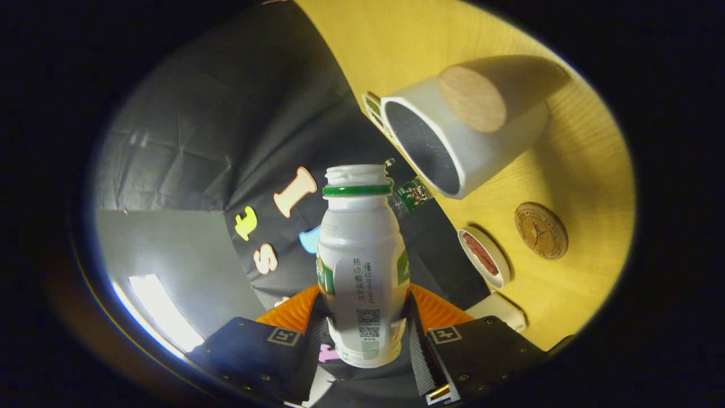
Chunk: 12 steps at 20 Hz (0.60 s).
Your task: Take the bottle from table, then pour the juice into the cup, finally place the bottle on the coaster
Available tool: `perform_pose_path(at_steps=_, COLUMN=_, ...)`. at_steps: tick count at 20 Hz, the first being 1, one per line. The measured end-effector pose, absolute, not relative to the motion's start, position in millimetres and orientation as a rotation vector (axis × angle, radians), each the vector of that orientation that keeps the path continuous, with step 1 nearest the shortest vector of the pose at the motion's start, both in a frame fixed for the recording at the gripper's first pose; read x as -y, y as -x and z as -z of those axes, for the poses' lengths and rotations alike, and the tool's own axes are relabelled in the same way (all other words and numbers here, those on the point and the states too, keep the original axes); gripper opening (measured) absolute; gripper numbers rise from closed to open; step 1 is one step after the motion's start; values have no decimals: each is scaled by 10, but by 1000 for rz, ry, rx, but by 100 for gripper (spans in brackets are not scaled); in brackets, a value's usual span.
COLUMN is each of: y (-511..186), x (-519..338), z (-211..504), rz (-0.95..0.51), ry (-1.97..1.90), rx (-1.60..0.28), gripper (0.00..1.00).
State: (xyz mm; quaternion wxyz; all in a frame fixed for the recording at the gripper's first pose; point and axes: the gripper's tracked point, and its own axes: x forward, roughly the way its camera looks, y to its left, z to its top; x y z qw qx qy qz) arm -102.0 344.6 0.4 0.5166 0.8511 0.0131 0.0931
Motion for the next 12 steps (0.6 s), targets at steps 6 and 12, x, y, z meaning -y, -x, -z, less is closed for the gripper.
perform_pose_path(at_steps=6, y=1064, x=-3716, z=46, rz=-273, ry=-1621, rx=-119, gripper=67)
perform_pose_path(at_steps=12, y=1050, x=-3773, z=107, rz=-278, ry=-1243, rx=-151, gripper=68)
